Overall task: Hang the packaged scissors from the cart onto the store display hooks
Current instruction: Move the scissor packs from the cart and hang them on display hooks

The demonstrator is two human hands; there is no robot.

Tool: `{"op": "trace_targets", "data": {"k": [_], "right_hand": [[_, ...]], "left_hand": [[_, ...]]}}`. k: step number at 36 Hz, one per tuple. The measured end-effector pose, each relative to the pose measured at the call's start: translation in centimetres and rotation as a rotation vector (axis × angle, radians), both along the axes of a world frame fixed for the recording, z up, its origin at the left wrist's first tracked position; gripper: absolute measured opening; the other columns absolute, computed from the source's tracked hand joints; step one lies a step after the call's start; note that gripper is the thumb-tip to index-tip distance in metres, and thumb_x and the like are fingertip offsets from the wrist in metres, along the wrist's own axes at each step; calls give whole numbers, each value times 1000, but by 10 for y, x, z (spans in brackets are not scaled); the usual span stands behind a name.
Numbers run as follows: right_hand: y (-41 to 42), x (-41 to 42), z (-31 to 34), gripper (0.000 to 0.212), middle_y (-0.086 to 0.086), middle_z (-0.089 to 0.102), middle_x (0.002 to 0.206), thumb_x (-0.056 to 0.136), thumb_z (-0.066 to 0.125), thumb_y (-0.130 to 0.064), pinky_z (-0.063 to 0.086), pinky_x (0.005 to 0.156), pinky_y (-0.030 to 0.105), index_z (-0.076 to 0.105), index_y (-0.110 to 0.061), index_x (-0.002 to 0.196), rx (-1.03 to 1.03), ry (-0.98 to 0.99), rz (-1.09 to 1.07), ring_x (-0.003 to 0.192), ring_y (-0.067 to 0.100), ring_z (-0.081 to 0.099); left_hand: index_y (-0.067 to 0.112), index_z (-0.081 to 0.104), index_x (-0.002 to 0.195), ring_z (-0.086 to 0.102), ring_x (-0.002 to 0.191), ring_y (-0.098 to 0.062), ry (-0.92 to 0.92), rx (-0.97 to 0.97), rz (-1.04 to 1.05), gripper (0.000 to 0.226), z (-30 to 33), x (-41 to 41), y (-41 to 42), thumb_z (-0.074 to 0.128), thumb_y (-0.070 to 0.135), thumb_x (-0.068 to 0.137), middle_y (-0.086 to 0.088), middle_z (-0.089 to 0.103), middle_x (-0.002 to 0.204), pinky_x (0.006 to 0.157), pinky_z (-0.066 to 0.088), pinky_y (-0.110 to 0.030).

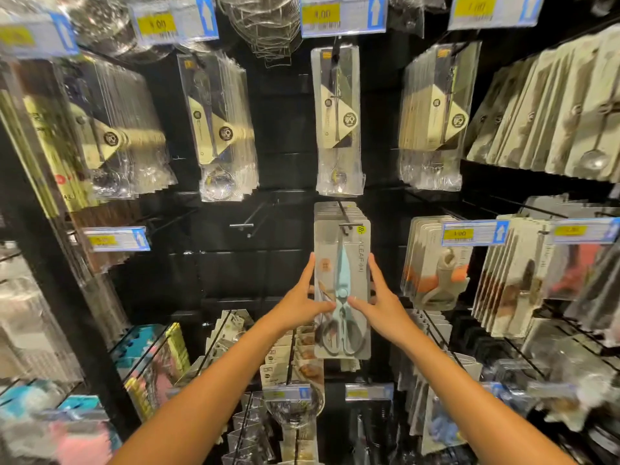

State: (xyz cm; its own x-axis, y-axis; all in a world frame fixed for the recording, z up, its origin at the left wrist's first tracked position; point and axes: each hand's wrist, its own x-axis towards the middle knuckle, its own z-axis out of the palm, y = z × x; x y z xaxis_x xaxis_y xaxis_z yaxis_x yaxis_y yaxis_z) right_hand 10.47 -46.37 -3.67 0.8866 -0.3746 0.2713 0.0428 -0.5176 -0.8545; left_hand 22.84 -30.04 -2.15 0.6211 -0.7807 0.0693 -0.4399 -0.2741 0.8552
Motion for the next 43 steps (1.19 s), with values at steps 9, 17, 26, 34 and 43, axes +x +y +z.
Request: {"op": "trace_targets", "data": {"k": [9,17,26,34,43], "right_hand": [[-4,14,-6,103,-10,36,151,83,77,-36,40,107,31,4,-45,156,-6,-7,-37,136,8,38],[3,-4,-33,84,6,31,159,91,72,-28,33,112,34,21,-26,159,-8,201,-85,145,23,35],[37,-37,-85,57,-10,44,149,96,65,-29,38,116,32,42,-29,149,-310,201,137,139,9,40],[117,-27,-122,56,-10,33,158,101,58,-30,20,123,27,37,-28,153,-428,212,377,148,10,25],[250,-3,-139,59,-6,30,161,101,57,-30,25,123,35,33,-29,155,-567,299,682,149,16,26]], "left_hand": [[42,-12,156,54,132,-16,5,22,37,112,-4,-2,-11,73,12,91,-5,49,151,101,51,-28],[31,1,162,17,155,-23,-178,158,135,100,-36,-8,23,72,32,92,-5,18,168,125,21,-50],[34,17,160,28,149,-9,-442,247,147,73,-83,-34,110,59,40,101,11,26,164,122,30,-38],[24,27,160,18,155,-19,-641,421,164,69,-132,-58,226,55,44,101,3,23,167,126,22,-42],[27,37,154,36,147,-25,-633,571,338,64,-168,-115,373,40,56,97,-1,41,159,118,32,-44]]}}
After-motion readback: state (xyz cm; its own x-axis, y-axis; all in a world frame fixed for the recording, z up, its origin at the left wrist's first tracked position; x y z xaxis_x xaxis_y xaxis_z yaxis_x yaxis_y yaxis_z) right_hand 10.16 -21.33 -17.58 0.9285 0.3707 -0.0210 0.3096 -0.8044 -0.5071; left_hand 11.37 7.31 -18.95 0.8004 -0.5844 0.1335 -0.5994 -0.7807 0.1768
